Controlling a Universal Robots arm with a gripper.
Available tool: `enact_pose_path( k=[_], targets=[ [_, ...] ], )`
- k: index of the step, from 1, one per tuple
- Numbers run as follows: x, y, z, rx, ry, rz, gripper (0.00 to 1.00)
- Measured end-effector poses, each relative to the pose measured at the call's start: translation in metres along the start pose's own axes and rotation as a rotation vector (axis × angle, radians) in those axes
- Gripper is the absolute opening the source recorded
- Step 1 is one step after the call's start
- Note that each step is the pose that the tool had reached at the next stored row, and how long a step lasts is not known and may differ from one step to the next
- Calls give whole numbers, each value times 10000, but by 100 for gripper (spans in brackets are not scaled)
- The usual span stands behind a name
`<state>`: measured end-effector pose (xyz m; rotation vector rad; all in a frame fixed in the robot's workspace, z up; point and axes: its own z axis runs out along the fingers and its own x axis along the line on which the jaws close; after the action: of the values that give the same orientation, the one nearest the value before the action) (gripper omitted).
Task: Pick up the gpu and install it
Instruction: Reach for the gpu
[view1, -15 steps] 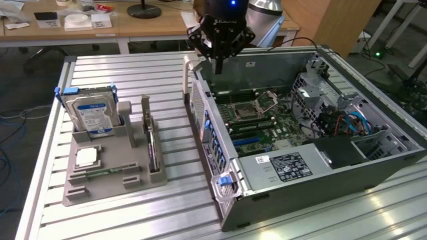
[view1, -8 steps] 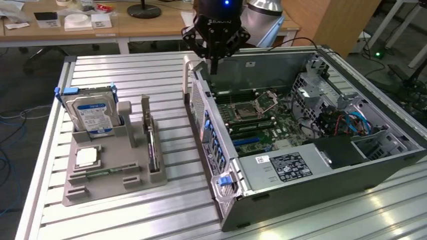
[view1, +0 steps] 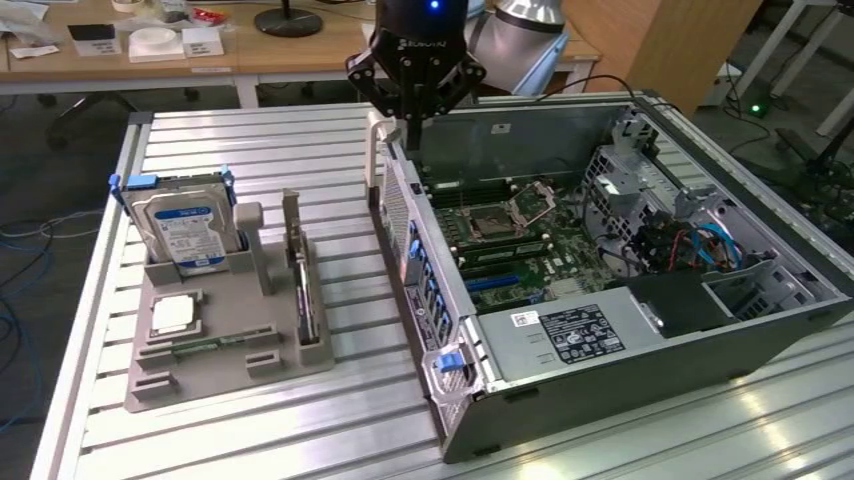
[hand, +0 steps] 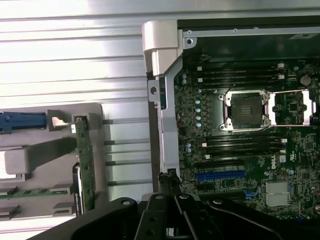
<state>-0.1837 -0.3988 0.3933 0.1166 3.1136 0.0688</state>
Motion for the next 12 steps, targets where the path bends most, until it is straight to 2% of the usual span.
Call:
enact_pose_path(
  k=[12],
  targets=[
    [196, -15, -6, 0, 1, 0, 11]
  ],
)
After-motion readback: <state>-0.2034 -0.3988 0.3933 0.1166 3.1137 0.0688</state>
